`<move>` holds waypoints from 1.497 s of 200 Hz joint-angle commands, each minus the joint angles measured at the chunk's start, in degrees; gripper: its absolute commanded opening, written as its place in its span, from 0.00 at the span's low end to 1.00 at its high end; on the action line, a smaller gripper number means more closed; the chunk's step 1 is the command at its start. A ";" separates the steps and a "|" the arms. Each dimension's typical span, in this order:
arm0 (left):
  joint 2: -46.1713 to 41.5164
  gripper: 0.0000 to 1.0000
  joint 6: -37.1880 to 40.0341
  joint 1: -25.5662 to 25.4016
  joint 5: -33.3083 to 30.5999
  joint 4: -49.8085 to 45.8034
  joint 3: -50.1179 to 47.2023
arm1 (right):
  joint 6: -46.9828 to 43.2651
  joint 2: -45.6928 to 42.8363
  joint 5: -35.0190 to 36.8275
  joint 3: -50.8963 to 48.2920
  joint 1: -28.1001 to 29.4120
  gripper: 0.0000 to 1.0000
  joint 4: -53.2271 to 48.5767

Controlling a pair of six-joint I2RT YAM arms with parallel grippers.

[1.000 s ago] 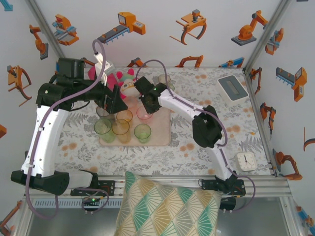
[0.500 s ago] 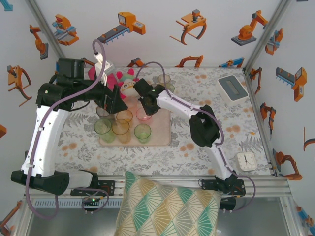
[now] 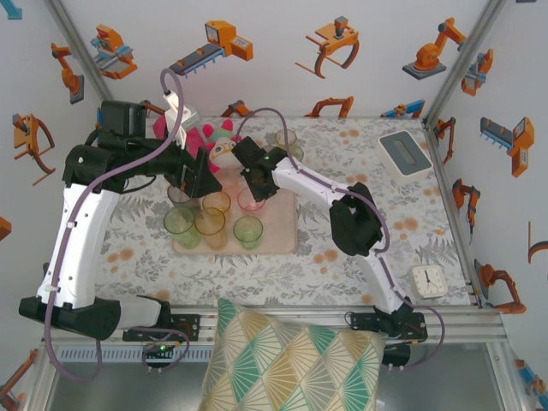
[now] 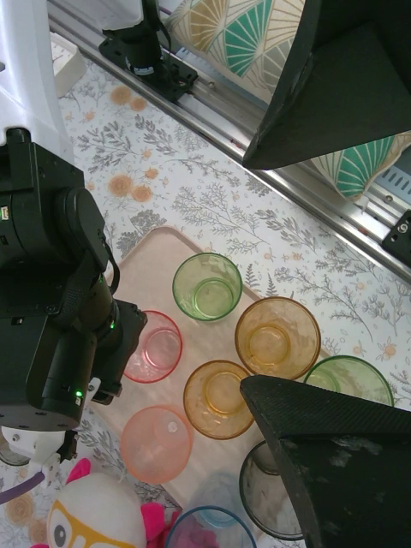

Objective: Place the glasses into the tray

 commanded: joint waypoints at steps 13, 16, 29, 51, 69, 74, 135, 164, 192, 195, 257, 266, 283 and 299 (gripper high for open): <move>-0.65 0.97 -0.61 0.32 1.46 0.37 0.76 | 0.92 -1.65 -0.33 -0.67 0.43 0.29 0.23; -0.72 0.97 -0.64 0.37 1.48 0.35 0.74 | 0.93 -1.69 -0.34 -0.61 0.43 0.29 0.25; -0.67 0.97 -0.64 0.36 1.43 0.36 0.78 | 0.93 -1.85 -0.31 -0.62 0.43 0.30 0.10; -0.86 0.97 -0.63 0.32 1.32 0.29 0.67 | 0.96 -2.29 -0.40 -0.84 0.43 0.31 -0.07; -0.84 0.97 -0.66 0.35 1.34 0.28 0.67 | 0.96 -2.60 -0.47 -1.01 0.43 0.32 -0.11; -0.81 0.97 -0.63 0.37 1.29 0.29 0.72 | 1.02 -2.74 -0.48 -1.01 0.43 0.33 -0.11; -0.84 0.97 -0.73 0.35 1.34 0.31 1.02 | 1.46 -3.63 -1.07 -0.69 0.43 0.35 -0.38; -0.94 0.97 -0.73 0.34 1.33 0.31 1.02 | 1.68 -3.87 -1.67 -0.46 0.43 0.36 -0.41; -0.99 0.97 -0.70 0.39 1.31 0.35 0.97 | 1.63 -4.15 -1.51 0.04 0.43 0.37 -0.89; -0.96 0.97 -0.74 0.38 1.32 0.37 1.01 | 1.58 -4.23 -1.43 0.04 0.43 0.37 -1.04; -1.17 0.97 -0.75 0.60 1.24 0.36 0.78 | 0.75 -5.28 -1.45 0.77 0.43 0.38 -2.41; -1.22 0.97 -0.75 0.56 1.30 0.30 0.76 | 0.64 -5.34 -1.29 0.87 0.43 0.38 -2.64; -1.26 0.97 -0.71 0.80 1.37 0.34 0.73 | 0.49 -5.89 -0.82 0.85 0.43 0.39 -2.94; -1.33 0.97 -0.80 0.91 1.77 0.37 0.80 | 0.43 -6.42 -0.64 0.84 0.43 0.39 -2.99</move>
